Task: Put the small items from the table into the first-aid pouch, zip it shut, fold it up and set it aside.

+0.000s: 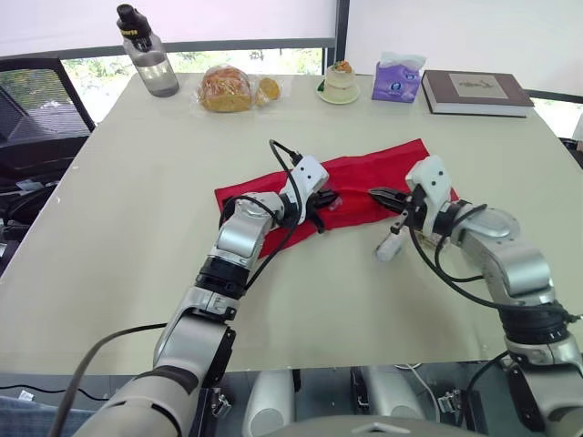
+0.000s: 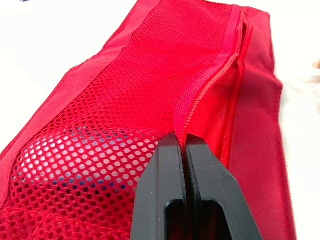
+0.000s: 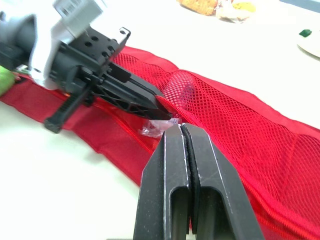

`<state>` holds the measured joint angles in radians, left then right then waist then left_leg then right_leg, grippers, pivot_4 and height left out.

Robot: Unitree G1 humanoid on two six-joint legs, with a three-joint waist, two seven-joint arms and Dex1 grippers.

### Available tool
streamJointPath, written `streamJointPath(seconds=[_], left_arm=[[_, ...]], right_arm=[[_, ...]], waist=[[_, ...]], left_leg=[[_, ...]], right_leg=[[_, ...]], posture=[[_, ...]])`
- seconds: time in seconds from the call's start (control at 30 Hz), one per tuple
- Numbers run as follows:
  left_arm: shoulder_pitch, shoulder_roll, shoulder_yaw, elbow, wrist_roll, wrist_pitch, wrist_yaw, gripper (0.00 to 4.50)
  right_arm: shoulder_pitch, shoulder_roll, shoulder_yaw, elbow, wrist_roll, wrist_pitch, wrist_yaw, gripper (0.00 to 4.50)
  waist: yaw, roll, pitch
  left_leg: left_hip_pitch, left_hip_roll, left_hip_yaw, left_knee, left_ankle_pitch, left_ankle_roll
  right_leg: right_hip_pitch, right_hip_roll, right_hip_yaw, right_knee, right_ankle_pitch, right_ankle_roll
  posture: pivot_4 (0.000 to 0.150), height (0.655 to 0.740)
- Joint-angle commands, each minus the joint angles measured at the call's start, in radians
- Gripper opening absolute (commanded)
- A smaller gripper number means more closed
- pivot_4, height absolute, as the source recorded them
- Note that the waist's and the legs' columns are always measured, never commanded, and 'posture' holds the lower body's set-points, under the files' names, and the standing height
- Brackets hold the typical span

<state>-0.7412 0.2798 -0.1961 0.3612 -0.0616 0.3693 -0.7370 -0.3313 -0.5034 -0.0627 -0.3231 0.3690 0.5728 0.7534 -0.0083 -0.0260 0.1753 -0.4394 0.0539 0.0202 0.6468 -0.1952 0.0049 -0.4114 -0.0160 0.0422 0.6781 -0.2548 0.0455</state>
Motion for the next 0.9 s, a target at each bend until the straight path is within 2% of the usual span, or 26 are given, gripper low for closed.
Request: streamJointPath(seconds=[0.03, 0.07, 0.1, 0.17, 0.3, 0.33, 0.63, 0.9], left_arm=[[-0.005, 0.025, 0.022, -0.003, 0.002, -0.035, -0.001, 0.00], [-0.004, 0.030, 0.024, 0.000, 0.002, -0.039, -0.002, 0.00], [-0.003, 0.036, 0.025, 0.004, 0.002, -0.044, -0.002, 0.00], [-0.002, 0.049, 0.031, 0.021, 0.004, -0.054, -0.004, 0.00], [-0.002, 0.063, 0.034, 0.040, 0.003, -0.070, -0.009, 0.00], [-0.003, 0.065, 0.034, 0.044, 0.003, -0.073, -0.011, 0.00], [-0.013, 0.072, 0.031, 0.083, 0.012, -0.100, -0.021, 0.00], [-0.040, 0.078, 0.023, 0.137, 0.023, -0.130, -0.038, 0.00]], right_arm=[[0.126, -0.075, -0.173, -0.120, 0.117, 0.015, 0.053, 0.74], [0.161, -0.091, -0.209, -0.138, 0.144, 0.026, 0.057, 1.26], [0.195, -0.109, -0.245, -0.153, 0.169, 0.032, 0.067, 1.43], [0.298, -0.152, -0.369, -0.184, 0.236, 0.044, 0.117, 2.29], [0.441, -0.208, -0.547, -0.216, 0.342, 0.049, 0.169, 4.21], [0.470, -0.220, -0.584, -0.219, 0.361, 0.049, 0.184, 4.41], [0.681, -0.343, -0.917, -0.153, 0.487, 0.081, 0.333, 4.41], [0.819, -0.421, -1.116, -0.057, 0.478, 0.101, 0.458, 4.41]], waist=[[-0.001, 0.000, 0.000], [-0.002, 0.000, 0.000], [-0.007, 0.000, 0.000], [-0.005, 0.001, 0.000], [-0.010, 0.001, 0.000], [-0.010, 0.001, 0.000], [-0.006, 0.001, 0.000], [-0.003, 0.001, -0.001]], left_leg=[[0.000, 0.000, 0.000, 0.000, 0.000, 0.000], [0.000, 0.000, 0.001, 0.000, 0.000, 0.000], [0.000, 0.000, 0.001, 0.000, 0.000, 0.000], [0.000, 0.000, 0.001, 0.000, 0.000, 0.000], [0.003, 0.000, 0.001, 0.000, 0.000, 0.000], [0.004, 0.000, 0.001, -0.001, 0.000, 0.000], [0.005, 0.000, 0.002, -0.002, 0.000, 0.000], [0.005, 0.000, 0.002, -0.003, 0.000, 0.000]], right_leg=[[0.000, 0.000, 0.000, -0.001, 0.000, 0.000], [0.000, 0.000, 0.001, -0.001, 0.000, 0.000], [0.000, -0.001, 0.001, -0.001, 0.000, 0.000], [0.000, 0.000, 0.001, 0.000, 0.000, 0.000], [0.001, 0.001, 0.002, 0.000, 0.000, 0.000], [0.001, 0.001, 0.002, 0.000, -0.001, 0.002], [0.002, 0.000, 0.003, 0.000, -0.002, 0.004], [0.002, 0.000, 0.003, -0.001, -0.003, 0.004]], posture=[[0.150, 0.7400], [0.150, 0.7400], [0.150, 0.7400], [0.150, 0.7400], [0.150, 0.7400], [0.150, 0.7400], [0.150, 0.7400], [0.150, 0.7400]])
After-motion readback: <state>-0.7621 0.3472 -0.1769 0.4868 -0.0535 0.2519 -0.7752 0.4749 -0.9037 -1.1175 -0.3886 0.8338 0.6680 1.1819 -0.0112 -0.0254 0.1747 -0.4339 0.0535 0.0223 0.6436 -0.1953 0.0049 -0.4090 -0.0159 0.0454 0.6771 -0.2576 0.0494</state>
